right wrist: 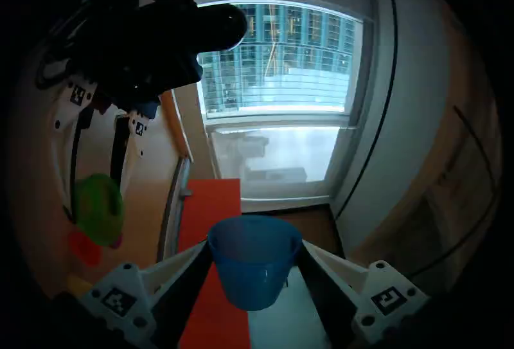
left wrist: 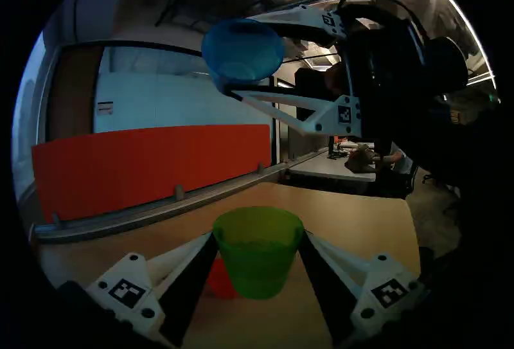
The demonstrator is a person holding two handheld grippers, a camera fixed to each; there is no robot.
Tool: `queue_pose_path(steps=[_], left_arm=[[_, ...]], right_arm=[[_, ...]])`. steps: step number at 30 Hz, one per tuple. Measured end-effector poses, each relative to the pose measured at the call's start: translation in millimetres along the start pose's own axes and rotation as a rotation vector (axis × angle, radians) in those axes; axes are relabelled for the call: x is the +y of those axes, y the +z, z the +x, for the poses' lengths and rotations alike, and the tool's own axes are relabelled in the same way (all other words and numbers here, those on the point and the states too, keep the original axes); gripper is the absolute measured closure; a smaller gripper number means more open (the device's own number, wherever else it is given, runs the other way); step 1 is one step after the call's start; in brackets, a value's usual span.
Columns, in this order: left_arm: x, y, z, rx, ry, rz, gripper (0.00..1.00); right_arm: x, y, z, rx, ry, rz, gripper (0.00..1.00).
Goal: Pour water
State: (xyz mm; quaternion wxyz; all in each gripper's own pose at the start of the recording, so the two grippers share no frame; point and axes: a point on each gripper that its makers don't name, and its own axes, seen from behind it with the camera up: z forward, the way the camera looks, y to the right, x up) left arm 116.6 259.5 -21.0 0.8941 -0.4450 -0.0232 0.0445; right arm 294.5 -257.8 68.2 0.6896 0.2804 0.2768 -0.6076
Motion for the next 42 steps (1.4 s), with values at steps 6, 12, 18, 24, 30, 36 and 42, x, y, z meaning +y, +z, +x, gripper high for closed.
queue_pose_path(steps=[6,12,18,24,30,36,42], left_arm=[[-2.5,-0.8,1,0.002,0.0,0.006,0.14],[-2.6,-1.4,3,0.004,0.004,0.008,0.14],[-3.6,-2.8,4,0.007,0.008,0.014,0.14],[-4.9,-4.2,5,0.008,0.01,0.02,0.14],[-7.7,-6.2,6,0.01,0.012,0.027,0.14],[-9.8,-7.6,6,0.012,0.014,0.032,0.14],[-11.5,-8.3,7,0.012,0.016,0.038,0.14]], right_arm=[[-6,-6.9,-2,0.01,0.187,0.01,0.09],[-16,-13.6,5,0.023,0.387,0.029,0.09],[-27,-17.0,16,0.036,0.622,0.055,0.09],[-33,-20.0,27,0.049,0.874,0.075,0.09],[-37,-20.9,34,0.055,1.099,0.104,0.1],[-37,-21.0,35,0.054,1.265,0.119,0.09],[-37,-20.9,34,0.046,1.367,0.138,0.09]])
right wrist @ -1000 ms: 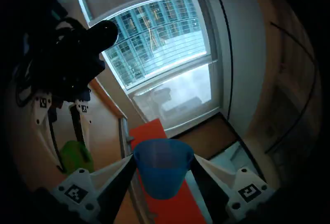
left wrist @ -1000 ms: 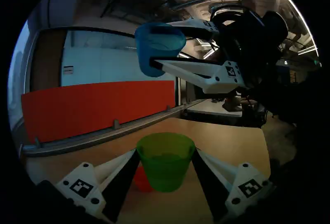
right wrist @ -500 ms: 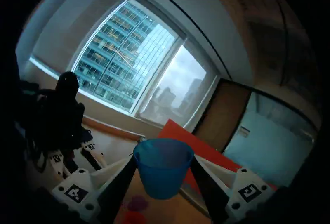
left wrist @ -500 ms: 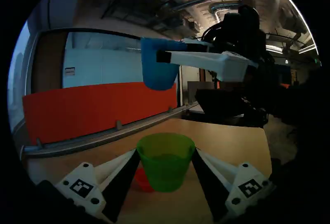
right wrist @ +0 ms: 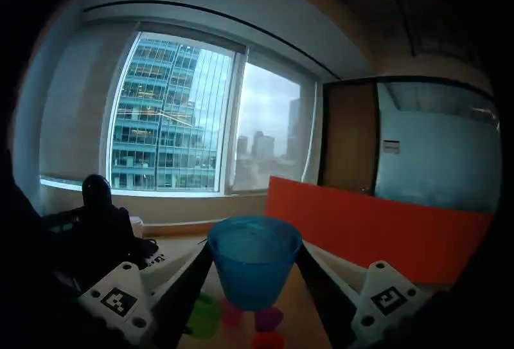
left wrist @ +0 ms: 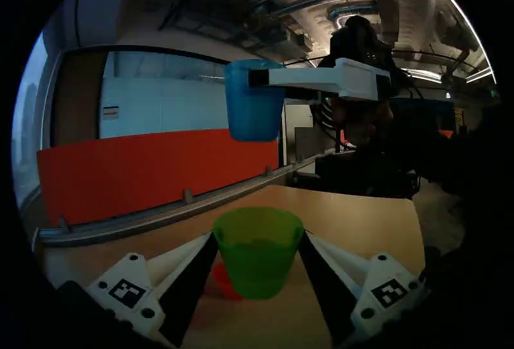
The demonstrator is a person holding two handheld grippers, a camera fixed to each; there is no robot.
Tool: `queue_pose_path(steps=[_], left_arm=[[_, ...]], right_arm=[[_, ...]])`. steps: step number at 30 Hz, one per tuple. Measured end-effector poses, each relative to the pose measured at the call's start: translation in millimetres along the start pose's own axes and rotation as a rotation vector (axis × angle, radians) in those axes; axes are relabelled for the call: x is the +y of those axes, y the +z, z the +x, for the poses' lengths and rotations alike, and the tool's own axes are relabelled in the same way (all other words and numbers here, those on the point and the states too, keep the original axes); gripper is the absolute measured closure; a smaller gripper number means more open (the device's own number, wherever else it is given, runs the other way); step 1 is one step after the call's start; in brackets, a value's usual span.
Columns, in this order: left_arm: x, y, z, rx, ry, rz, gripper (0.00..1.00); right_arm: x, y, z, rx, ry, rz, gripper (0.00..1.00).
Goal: Pour water
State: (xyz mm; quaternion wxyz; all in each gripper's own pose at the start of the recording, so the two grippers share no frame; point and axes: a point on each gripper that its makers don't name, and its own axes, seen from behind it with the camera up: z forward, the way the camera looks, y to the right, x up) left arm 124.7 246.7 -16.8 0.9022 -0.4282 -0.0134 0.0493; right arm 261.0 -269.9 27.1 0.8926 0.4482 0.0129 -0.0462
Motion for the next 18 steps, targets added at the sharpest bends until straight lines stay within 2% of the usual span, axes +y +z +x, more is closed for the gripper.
queue_pose_path(steps=[6,18], left_arm=[[-2.4,-2.4,0,-0.003,0.003,0.007,0.14],[-19.2,-9.7,-7,-0.029,0.014,0.046,0.14]], right_arm=[[7,-3.3,-3,-0.006,0.015,-0.012,0.09],[24,-21.1,-24,-0.044,-0.002,-0.06,0.09]])
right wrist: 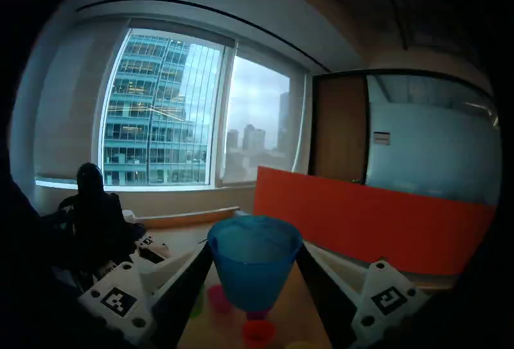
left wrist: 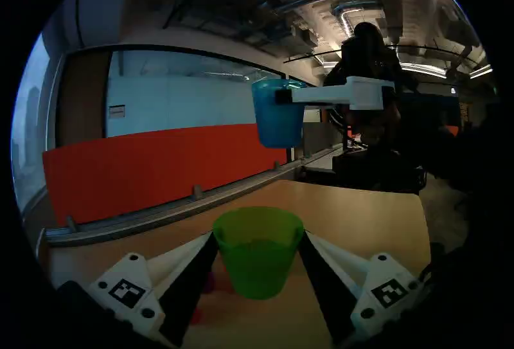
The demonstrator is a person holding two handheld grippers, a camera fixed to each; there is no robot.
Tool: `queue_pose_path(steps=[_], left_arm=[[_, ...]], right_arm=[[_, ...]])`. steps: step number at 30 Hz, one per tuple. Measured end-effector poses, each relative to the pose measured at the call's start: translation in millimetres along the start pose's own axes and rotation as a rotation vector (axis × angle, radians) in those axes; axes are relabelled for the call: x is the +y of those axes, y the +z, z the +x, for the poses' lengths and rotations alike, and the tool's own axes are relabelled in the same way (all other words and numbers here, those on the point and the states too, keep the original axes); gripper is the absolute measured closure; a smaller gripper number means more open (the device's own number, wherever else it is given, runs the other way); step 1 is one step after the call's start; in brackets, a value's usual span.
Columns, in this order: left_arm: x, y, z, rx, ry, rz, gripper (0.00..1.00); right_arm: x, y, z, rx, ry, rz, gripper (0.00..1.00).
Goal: Pour water
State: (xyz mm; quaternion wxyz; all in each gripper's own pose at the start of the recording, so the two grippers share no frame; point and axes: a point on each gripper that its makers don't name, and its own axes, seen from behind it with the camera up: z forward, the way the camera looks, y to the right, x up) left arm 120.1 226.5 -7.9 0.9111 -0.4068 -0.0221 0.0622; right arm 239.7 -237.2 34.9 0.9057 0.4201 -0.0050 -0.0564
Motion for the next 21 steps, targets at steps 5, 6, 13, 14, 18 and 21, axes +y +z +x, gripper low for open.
queue_pose_path(steps=[5,6,13,14,18,21], left_arm=[[-8.2,-3.1,-4,-0.011,0.005,0.02,0.14],[-9.9,-3.9,-4,-0.013,0.005,0.024,0.14],[-17.3,-8.1,-7,-0.025,0.0,0.04,0.14],[-18.0,-8.5,-8,-0.026,0.001,0.042,0.14],[-18.9,-9.6,-9,-0.035,0.006,0.043,0.14],[-19.1,-9.6,-11,-0.044,0.009,0.043,0.14]], right_arm=[[10,-8.9,-7,-0.009,-0.005,-0.024,0.09],[12,-11.0,-9,-0.01,-0.005,-0.03,0.09],[20,-22.1,-17,-0.02,-0.004,-0.049,0.09],[20,-22.9,-18,-0.021,-0.004,-0.05,0.08],[20,-25.1,-23,-0.026,-0.003,-0.05,0.08],[21,-26.2,-26,-0.03,0.0,-0.05,0.08]])
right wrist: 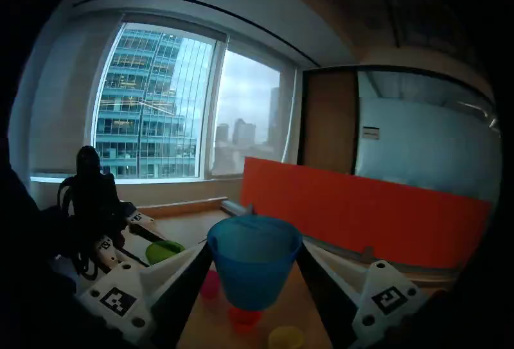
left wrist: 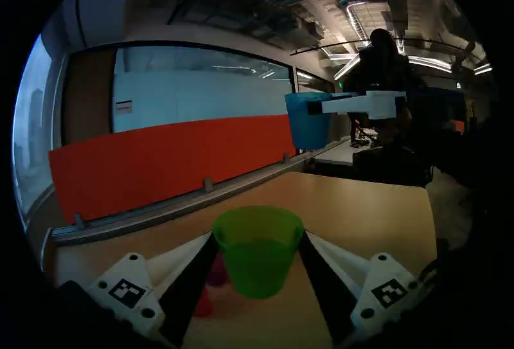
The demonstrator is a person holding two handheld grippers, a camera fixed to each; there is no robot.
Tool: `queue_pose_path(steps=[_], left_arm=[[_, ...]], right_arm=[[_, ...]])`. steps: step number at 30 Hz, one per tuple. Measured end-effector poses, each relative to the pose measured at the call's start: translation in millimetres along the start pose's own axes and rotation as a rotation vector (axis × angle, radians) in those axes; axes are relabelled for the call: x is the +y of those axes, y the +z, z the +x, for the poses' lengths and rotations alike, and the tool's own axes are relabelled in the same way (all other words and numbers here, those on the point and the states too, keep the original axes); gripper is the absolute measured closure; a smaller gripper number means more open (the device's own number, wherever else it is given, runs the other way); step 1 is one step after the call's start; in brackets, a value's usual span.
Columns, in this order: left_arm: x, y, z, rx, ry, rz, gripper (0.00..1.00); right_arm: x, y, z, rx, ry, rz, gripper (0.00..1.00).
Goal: Pour water
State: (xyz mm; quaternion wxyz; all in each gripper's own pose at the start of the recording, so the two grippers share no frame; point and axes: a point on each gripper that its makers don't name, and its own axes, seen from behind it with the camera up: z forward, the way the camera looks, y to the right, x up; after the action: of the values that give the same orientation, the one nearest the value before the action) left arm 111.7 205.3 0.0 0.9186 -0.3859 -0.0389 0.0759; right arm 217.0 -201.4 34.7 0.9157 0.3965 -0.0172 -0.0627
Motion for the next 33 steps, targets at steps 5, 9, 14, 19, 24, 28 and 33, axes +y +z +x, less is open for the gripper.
queue_pose_path(steps=[5,9,14,19,24,28,33], left_arm=[[-3.1,-1.0,-5,-0.018,0.006,0.008,0.14],[-6.8,-2.8,-12,-0.038,0.006,0.013,0.14],[-10.8,-6.5,-22,-0.068,0.01,0.019,0.14],[-12.8,-8.7,-31,-0.099,0.017,0.02,0.14],[-16.5,-11.1,-43,-0.136,0.023,0.023,0.14],[-21.6,-13.1,-53,-0.167,0.027,0.032,0.14],[-27.6,-15.4,-64,-0.198,0.019,0.041,0.14]], right_arm=[[0,-1.6,-8,-0.013,0.005,0.004,0.08],[-2,-2.6,-18,-0.028,0.006,0.015,0.08],[-7,-2.0,-34,-0.053,0.009,0.033,0.08],[-14,1.6,-49,-0.076,0.017,0.056,0.08],[-19,5.1,-64,-0.102,0.023,0.073,0.08],[-23,8.3,-75,-0.12,0.025,0.085,0.08],[-29,12.8,-88,-0.146,0.022,0.102,0.08]])
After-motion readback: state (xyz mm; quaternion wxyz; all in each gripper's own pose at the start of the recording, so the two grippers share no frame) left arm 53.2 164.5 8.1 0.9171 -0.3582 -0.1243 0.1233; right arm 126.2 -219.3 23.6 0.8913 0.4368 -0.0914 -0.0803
